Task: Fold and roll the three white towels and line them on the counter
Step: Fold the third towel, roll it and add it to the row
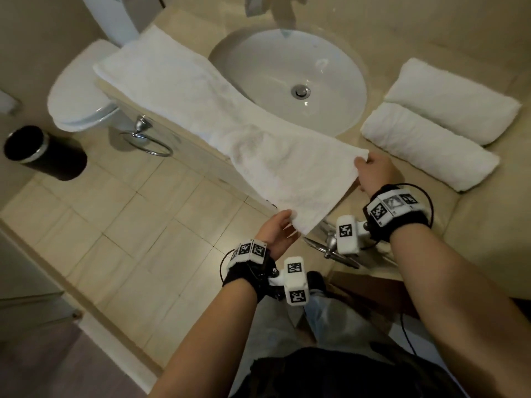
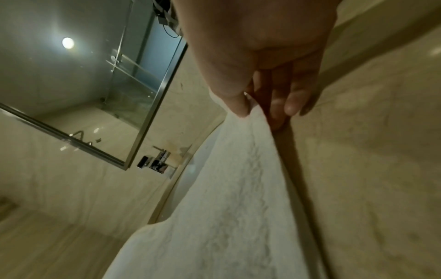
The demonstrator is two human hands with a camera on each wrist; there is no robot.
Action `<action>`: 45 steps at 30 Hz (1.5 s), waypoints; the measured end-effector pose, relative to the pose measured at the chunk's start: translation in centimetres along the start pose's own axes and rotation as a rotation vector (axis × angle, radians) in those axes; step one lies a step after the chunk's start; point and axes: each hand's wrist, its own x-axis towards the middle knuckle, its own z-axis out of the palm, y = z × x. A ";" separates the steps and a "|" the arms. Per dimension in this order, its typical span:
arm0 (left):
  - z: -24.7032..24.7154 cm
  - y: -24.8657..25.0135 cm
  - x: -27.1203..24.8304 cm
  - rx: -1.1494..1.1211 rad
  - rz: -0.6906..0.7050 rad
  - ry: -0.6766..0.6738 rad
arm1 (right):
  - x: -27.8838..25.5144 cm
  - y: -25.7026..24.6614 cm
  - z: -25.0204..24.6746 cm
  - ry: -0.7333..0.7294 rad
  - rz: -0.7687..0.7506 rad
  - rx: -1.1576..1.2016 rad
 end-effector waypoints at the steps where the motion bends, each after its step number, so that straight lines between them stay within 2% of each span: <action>1: 0.1 -0.1 0.1 -0.019 0.011 -0.003 | 0.2 0.1 0.1 -0.003 0.014 0.010; 7: 0.8 -0.3 0.3 0.062 0.006 0.132 | -0.6 0.0 -0.6 -0.040 0.064 -0.023; 9: 0.5 -0.6 0.7 0.035 0.015 0.164 | -1.2 -0.3 -0.8 -0.030 0.034 -0.065; 16: 0.4 -1.3 0.6 0.036 0.078 0.152 | -2.0 0.4 -0.1 0.003 -0.131 -0.160; 19: 0.4 -1.2 0.4 0.052 0.080 0.145 | -2.4 0.6 0.4 0.052 -0.304 -0.232; 22: 0.6 -0.8 0.3 0.076 0.078 0.148 | -3.0 0.7 0.7 0.062 -0.415 -0.246; 26: 0.4 -0.3 0.2 0.111 0.096 0.141 | -2.9 -0.4 0.5 0.168 -0.351 -0.049; 28: 0.5 -0.3 0.0 0.131 0.100 0.126 | -2.3 -1.0 0.3 0.161 -0.280 0.005; 33: 0.5 -0.6 -0.2 0.301 0.082 0.115 | -0.8 -1.2 -0.1 0.096 -0.120 -0.137; 37: 0.5 -0.7 0.0 0.381 0.140 0.171 | -0.3 -1.3 -0.3 0.085 -0.110 -0.185; 39: 0.8 -1.0 -0.1 0.391 0.233 0.210 | -0.6 -1.1 -0.2 0.159 -0.198 -0.233; 41: 1.0 -1.3 -0.2 0.452 0.371 0.239 | -0.8 -0.6 -0.3 0.226 -0.391 -0.363; 43: 1.2 -1.3 -0.7 0.517 0.519 0.199 | -1.0 -0.2 -0.3 0.134 -0.589 -0.502; 45: 1.5 -1.0 -1.2 0.534 0.589 0.097 | -1.6 0.2 0.0 -0.034 -0.658 -0.545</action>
